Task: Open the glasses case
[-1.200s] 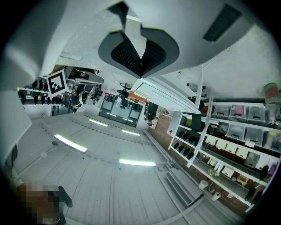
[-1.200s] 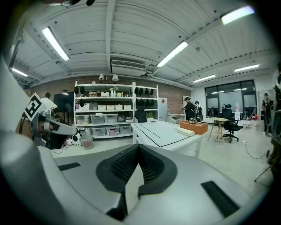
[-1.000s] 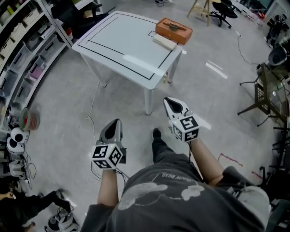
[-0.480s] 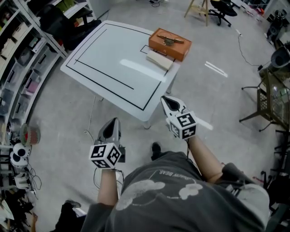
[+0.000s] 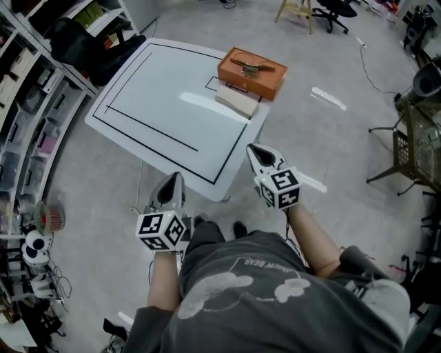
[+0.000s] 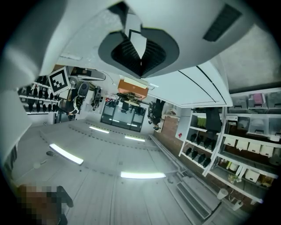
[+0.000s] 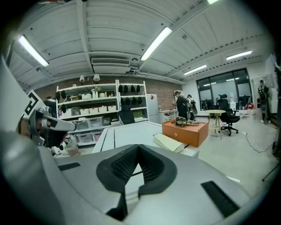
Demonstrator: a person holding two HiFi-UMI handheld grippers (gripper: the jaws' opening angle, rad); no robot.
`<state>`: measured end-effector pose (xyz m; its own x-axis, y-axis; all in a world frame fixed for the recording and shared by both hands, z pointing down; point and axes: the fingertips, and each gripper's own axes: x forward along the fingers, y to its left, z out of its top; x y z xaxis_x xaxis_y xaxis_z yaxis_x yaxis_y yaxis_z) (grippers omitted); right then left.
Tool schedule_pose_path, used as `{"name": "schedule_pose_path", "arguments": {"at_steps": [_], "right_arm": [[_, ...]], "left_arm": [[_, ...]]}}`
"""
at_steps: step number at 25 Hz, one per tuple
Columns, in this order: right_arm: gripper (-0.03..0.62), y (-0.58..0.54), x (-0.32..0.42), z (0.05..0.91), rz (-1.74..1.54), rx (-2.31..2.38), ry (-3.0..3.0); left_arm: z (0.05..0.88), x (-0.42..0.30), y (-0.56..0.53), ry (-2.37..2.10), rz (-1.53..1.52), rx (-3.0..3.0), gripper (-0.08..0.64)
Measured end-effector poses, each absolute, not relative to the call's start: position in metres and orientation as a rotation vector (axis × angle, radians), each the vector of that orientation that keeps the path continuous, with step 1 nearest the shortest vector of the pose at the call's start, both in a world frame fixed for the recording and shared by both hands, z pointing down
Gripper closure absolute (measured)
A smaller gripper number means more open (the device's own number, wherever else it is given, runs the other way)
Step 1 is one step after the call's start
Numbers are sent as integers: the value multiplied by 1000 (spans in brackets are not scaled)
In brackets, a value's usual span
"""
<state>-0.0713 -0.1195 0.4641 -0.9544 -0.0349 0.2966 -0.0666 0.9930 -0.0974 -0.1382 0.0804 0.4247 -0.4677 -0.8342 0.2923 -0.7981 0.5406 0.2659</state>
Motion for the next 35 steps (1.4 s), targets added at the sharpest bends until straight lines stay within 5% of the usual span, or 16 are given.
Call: {"name": "schedule_pose_path", "arguments": {"at_steps": [35], "right_arm": [[591, -221, -153, 484, 181, 942, -2523]], "left_arm": [[509, -319, -159, -1692, 429, 1988, 557]]}}
